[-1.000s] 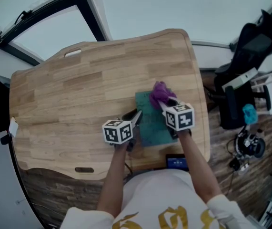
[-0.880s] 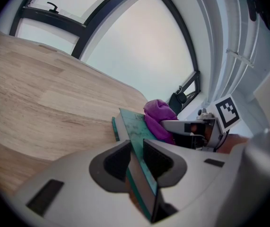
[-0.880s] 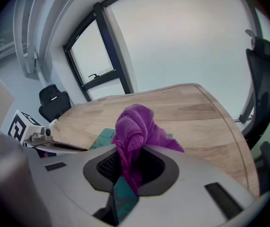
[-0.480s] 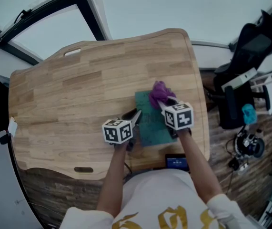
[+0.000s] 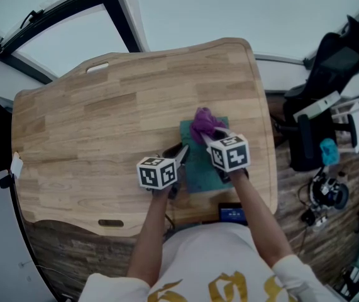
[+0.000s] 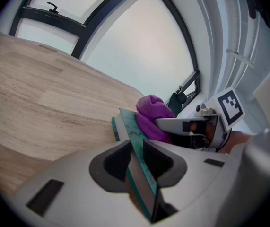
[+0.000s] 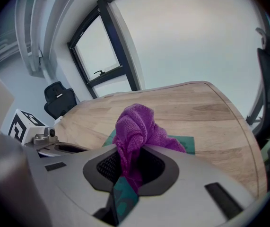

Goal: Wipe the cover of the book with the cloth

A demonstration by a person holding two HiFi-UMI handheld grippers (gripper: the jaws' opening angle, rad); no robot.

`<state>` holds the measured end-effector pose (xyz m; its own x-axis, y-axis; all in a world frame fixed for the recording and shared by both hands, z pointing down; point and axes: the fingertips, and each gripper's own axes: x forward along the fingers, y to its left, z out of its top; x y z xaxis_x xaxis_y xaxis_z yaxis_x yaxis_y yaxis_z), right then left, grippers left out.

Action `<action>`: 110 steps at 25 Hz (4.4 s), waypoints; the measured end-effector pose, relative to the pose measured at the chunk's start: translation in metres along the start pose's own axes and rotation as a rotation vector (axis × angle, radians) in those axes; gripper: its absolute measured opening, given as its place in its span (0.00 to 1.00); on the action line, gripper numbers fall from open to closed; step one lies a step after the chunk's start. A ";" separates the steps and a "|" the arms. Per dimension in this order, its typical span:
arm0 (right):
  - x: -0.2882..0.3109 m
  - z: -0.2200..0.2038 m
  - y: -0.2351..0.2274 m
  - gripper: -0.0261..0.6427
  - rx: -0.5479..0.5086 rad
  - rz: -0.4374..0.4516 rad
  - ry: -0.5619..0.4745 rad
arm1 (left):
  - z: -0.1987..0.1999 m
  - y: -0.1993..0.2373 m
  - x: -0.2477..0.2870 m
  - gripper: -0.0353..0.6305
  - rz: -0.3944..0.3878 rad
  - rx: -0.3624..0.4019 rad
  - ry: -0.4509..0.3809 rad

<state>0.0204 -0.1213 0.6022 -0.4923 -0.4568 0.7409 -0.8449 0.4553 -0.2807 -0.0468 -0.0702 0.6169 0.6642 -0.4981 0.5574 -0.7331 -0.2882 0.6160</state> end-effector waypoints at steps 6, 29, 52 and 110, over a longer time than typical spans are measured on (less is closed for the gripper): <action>0.007 0.001 0.018 0.13 -0.030 0.025 0.009 | 0.000 0.000 0.000 0.18 0.000 0.000 0.001; 0.003 -0.005 0.022 0.13 -0.056 0.041 0.023 | 0.001 0.001 0.000 0.18 0.000 -0.006 0.001; -0.026 -0.047 0.033 0.13 -0.051 0.056 0.041 | 0.002 0.004 0.000 0.18 0.006 -0.003 -0.006; -0.064 -0.119 0.083 0.13 0.097 0.380 0.231 | 0.007 0.000 -0.001 0.18 0.007 0.020 -0.015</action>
<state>0.0064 0.0370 0.6044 -0.7212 -0.0835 0.6877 -0.6340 0.4794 -0.6068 -0.0488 -0.0753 0.6129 0.6570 -0.5126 0.5527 -0.7405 -0.3012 0.6008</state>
